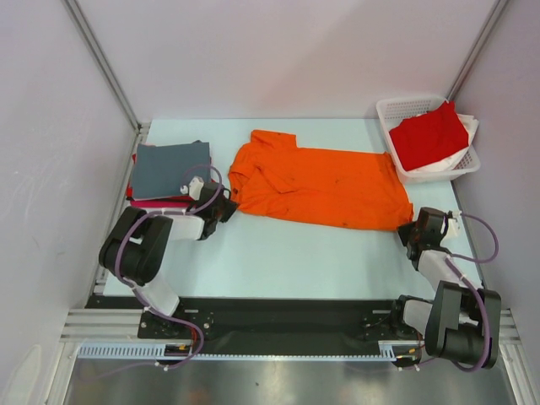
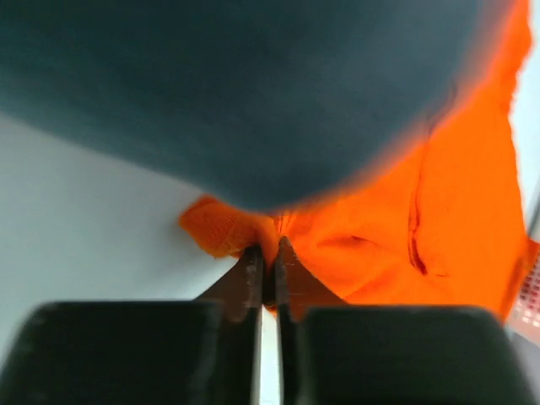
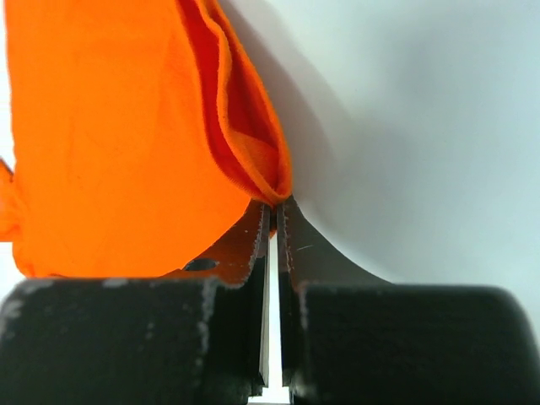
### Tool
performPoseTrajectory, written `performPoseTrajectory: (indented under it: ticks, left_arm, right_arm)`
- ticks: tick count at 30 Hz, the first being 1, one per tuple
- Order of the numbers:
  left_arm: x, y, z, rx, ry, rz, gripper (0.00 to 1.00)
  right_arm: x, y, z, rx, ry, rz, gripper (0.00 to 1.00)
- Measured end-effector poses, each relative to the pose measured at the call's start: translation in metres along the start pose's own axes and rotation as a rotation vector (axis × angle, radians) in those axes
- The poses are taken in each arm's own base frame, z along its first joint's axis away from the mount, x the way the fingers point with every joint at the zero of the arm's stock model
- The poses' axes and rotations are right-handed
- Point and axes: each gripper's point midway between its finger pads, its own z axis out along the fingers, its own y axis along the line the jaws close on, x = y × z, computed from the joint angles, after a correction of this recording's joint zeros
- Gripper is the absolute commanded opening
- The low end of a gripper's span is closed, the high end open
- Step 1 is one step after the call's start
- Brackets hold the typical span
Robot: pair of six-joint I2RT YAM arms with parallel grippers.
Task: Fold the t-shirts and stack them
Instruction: Fold the tshirt
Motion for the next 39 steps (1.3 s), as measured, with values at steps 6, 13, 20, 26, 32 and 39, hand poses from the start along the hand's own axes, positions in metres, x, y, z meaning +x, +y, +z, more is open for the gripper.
performPoseTrajectory:
  ticks: [6,13,20,26,32,39]
  left_arm:
    - [-0.005,0.011,-0.005,-0.056,0.000,0.012,0.00]
    - [-0.041,-0.027,-0.042,-0.010,-0.053,0.020,0.00]
    - [-0.084,-0.075,-0.106,0.158,-0.156,-0.018,0.00]
    - [-0.027,0.025,-0.098,0.005,-0.044,0.010,0.00]
    - [0.014,0.104,-0.112,-0.111,0.033,0.025,0.08]
    - [0.006,0.099,-0.123,-0.050,-0.012,0.034,0.70]
  right_arm:
    - [-0.007,0.009,-0.010,-0.039,-0.022,0.003,0.00]
    - [-0.023,0.036,-0.026,-0.058,-0.012,0.004,0.00]
    - [-0.077,0.105,-0.082,-0.234,-0.128,0.024,0.00]
    - [-0.026,0.037,-0.085,-0.146,-0.046,0.040,0.00]
    - [0.025,-0.035,-0.083,-0.007,0.054,0.037,0.00]
    - [0.033,-0.046,-0.085,-0.002,0.057,0.040,0.00]
